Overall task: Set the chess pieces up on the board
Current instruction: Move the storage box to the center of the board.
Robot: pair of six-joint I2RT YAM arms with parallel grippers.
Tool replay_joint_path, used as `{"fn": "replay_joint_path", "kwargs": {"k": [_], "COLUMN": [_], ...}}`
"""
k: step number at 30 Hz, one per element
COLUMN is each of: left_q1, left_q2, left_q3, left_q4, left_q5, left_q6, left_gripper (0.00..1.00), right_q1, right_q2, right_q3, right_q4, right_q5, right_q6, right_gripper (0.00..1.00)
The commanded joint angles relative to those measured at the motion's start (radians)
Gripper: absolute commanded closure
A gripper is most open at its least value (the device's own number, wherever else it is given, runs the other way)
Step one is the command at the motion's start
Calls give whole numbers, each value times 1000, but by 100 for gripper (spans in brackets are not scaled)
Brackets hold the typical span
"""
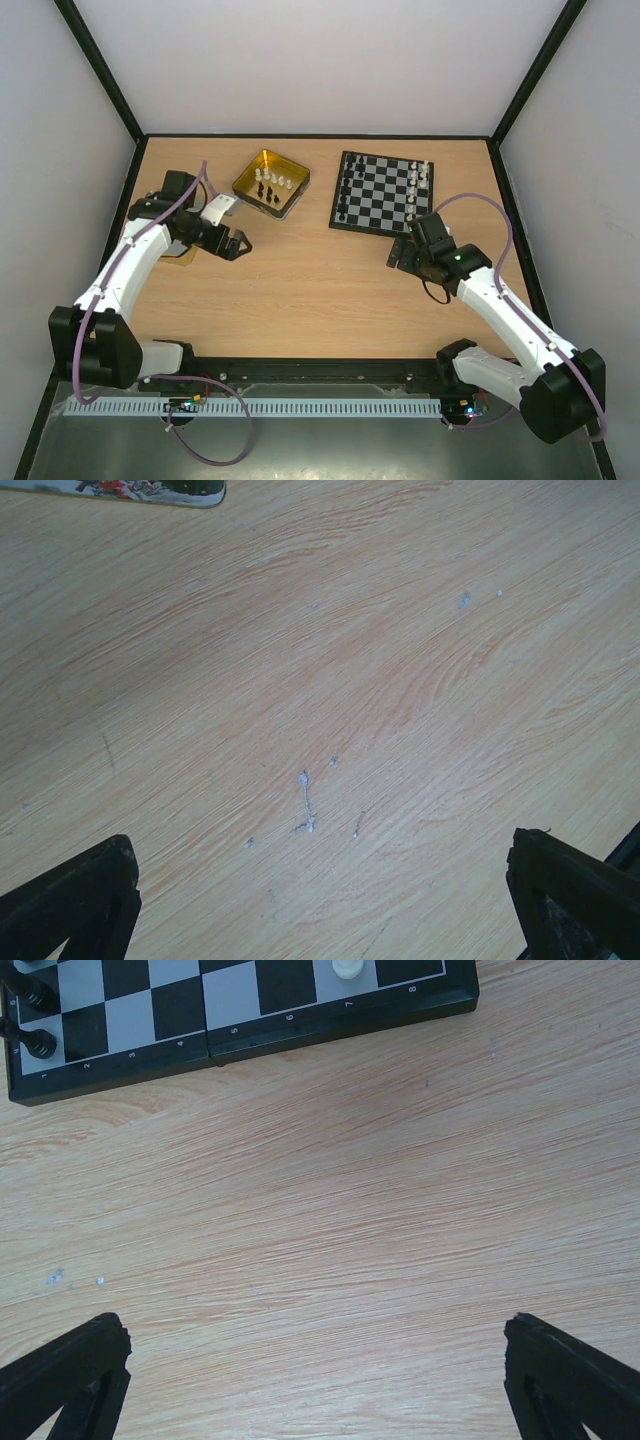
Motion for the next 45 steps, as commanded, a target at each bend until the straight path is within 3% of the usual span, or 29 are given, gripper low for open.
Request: {"fn": "replay_joint_path", "kwargs": {"k": [1, 6, 13, 19, 29, 32, 38, 45], "left_q1": [-6, -36, -150, -152, -151, -153, -159, -173], "left_q2": [5, 56, 278, 495, 787, 844, 921, 952], "left_q3": [-4, 39, 236, 426, 672, 747, 857, 863], "left_q4": [-1, 23, 73, 128, 110, 94, 63, 45], "left_q5": [13, -78, -272, -304, -213, -191, -151, -100], "left_q6": [-2, 9, 80, 87, 87, 74, 61, 75], "left_gripper": [0, 0, 1, 10, 33, 45, 46, 46], "right_q1": [4, 4, 4, 4, 4, 4, 4, 4], "right_q2": [-4, 2, 39, -5, -90, -106, -119, -129], "right_q3": [11, 8, 2, -12, -46, -49, -50, -55], "right_q4": [-18, 15, 5, -10, -65, -79, -107, -123], "right_q5": [-9, -66, -80, -114, -106, -102, -93, -85], "right_q6": [10, 11, 50, 111, 163, 166, 159, 153], "right_gripper": [3, 2, 2, 2, 2, 2, 2, 2]}}
